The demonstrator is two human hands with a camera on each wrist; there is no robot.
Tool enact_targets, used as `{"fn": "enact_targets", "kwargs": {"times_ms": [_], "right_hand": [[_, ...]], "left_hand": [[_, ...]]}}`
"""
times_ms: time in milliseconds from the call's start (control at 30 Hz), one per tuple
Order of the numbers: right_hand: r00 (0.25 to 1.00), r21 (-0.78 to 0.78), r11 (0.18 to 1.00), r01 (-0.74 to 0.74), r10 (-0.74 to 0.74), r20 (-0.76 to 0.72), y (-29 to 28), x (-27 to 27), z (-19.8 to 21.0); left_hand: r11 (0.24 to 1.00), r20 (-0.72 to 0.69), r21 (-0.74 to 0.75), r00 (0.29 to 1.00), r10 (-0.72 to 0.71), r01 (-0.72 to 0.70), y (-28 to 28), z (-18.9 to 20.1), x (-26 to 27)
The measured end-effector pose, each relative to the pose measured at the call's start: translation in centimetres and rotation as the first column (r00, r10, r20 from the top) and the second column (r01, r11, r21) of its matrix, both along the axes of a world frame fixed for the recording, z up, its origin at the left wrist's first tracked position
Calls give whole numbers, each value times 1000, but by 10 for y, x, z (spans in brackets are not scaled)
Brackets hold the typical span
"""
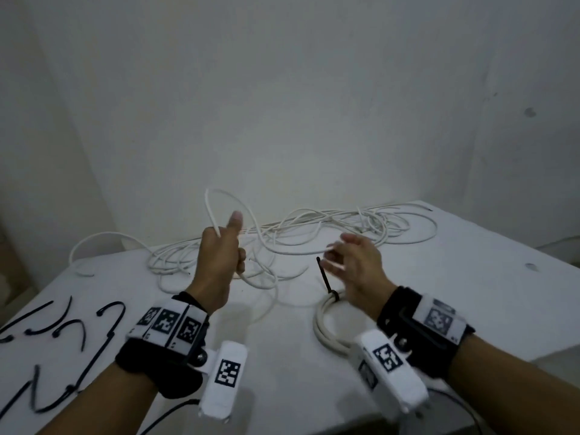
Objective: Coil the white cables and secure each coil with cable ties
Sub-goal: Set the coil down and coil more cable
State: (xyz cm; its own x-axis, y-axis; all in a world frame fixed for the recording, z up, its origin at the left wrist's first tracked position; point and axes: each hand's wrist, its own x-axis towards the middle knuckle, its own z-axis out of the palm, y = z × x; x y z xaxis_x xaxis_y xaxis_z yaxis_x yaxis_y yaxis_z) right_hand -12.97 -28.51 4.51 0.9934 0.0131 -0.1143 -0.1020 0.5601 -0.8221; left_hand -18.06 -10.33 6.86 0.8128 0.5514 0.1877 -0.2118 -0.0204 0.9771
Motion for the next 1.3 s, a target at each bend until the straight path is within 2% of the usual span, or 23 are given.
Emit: {"fn": "enact_targets", "kwargs": {"times_ms": [100, 167, 233, 300, 333, 367, 433, 500, 533, 567, 600, 633, 667, 700, 767, 833, 933, 967, 1033, 1133, 1200, 1233, 1300], "right_hand": [[948, -91, 956, 280, -261, 181, -32, 29, 19], [875, -223, 900, 374, -262, 408, -46, 29, 32], [823, -391, 872, 294, -23, 567, -38, 11, 40], [812, -501, 862, 76, 238, 533, -11, -17, 42], [813, -491, 870, -45, 317, 488, 3, -28, 41], [816, -450, 882, -137, 358, 454, 17, -35, 40], [834, -389, 895, -219, 379, 401, 32, -38, 43], [810, -439, 856, -274, 451, 375, 33, -32, 51], [777, -523, 809, -267, 502, 380, 31, -27, 56], [737, -664, 727, -175, 544, 402, 29, -21, 61], [687, -806, 592, 18, 578, 439, 25, -15, 67], [631, -872, 423, 248, 612, 476, 22, -9, 72], [582, -866, 273, 420, 651, 487, 19, -3, 77], [551, -853, 173, 492, 697, 460, 16, 0, 82], [506, -880, 104, 464, 784, 359, 14, 6, 88], [462, -912, 148, 384, 824, 328, 19, 7, 92], [457, -921, 318, 225, 801, 388, 25, 7, 98], [448, -917, 348, 196, 800, 399, 28, 5, 98], [402, -900, 330, 284, 811, 424, 33, 0, 95], [324, -770, 288, 569, 782, 533, 39, -3, 86], [365, -766, 286, 576, 748, 554, 39, 0, 83], [427, -810, 299, 504, 729, 535, 37, 2, 82], [558, -877, 383, 289, 677, 479, 32, 9, 80]], "left_hand": [[991, -18, -121, 998, -67, 65, 18, 7, -12], [997, 1, -31, 998, -65, 65, 23, 7, -18], [990, 45, 101, 994, -99, 94, 15, 5, -20], [964, 55, 189, 978, -199, 185, -6, 2, -19], [949, 46, 204, 966, -254, 240, -17, 2, -18], [939, 43, 194, 954, -297, 284, -26, 2, -18], [940, 55, 125, 944, -327, 318, -36, 4, -19], [951, 21, 152, 961, -275, 268, -32, 5, -21], [950, -4, 200, 970, -243, 239, -28, 5, -21], [946, -17, 238, 975, -221, 219, -23, 5, -22], [944, -20, 254, 977, -211, 210, -19, 7, -22], [943, -15, 262, 978, -210, 207, -15, 10, -22], [939, -9, 268, 976, -220, 214, -11, 14, -22], [934, -4, 275, 972, -237, 229, -8, 18, -23], [920, -4, 288, 961, -278, 267, -4, 29, -25], [908, -8, 304, 954, -300, 288, 0, 39, -26], [912, 38, 324, 959, -280, 254, 4, 51, -27], [916, 61, 328, 962, -265, 232, 6, 54, -28], [925, 104, 332, 968, -230, 184, 8, 58, -29], [939, 147, 320, 972, -182, 127, 9, 57, -30], [952, 171, 291, 974, -150, 96, 8, 55, -32], [955, 182, 289, 975, -127, 71, 10, 54, -33], [954, 192, 299, 977, -89, 28, 13, 51, -37]]}}
